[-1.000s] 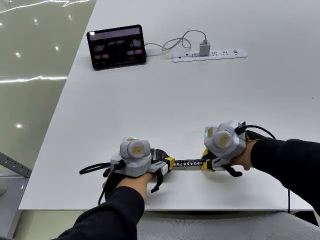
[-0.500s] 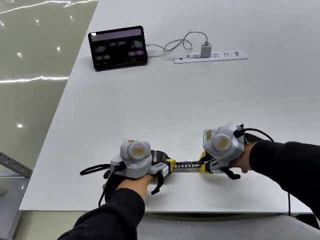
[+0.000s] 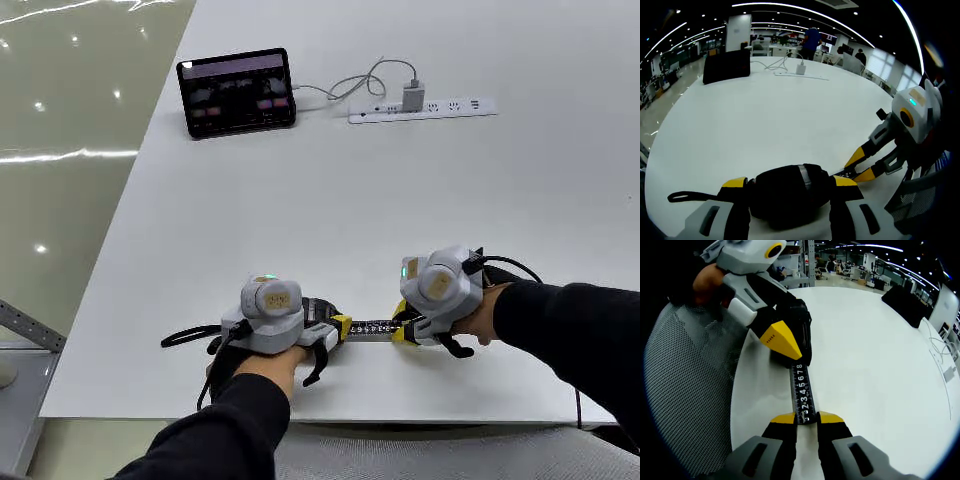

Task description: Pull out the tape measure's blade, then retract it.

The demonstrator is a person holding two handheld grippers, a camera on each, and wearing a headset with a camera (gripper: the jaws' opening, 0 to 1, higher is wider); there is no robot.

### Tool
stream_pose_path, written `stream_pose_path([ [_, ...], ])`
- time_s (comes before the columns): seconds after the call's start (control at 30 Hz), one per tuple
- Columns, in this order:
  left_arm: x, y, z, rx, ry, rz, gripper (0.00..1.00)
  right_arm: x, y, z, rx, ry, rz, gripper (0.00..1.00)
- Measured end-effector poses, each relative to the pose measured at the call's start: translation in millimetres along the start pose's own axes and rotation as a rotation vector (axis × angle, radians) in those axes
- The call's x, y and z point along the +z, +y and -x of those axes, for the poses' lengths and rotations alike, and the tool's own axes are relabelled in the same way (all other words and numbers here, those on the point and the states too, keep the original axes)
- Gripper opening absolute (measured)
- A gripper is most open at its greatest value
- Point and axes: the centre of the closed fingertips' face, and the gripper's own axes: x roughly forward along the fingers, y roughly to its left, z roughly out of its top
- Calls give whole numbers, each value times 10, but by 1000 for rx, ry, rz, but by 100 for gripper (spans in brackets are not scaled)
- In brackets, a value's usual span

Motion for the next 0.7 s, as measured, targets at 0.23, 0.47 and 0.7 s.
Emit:
stream_pose_path([
  [0.23,3,3,0,-1,-1,2,60,57,-4,-43,0,-9,-2,11],
  [0.47,5,5,2,-1,-2,2,60,83,4,-61,-1,-12,-9,11],
  [0.7,2,10,4,-2,-1,6,60,123,18,-75,-1,-22,-3,11],
])
